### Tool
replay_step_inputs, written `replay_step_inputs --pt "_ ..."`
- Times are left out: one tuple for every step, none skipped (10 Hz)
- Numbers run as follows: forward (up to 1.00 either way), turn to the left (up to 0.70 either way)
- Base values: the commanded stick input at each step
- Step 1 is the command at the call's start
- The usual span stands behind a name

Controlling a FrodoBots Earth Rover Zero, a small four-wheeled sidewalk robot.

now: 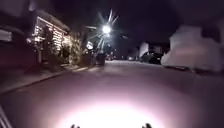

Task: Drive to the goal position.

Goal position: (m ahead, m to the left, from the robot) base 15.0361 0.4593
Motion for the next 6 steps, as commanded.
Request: replay_step_inputs --pt "0.85 0.0" --pt "0.85 0.0" --pt "0.85 0.0" --pt "0.85 -0.22" --pt "0.85 -0.32" --pt "0.85 -0.34"
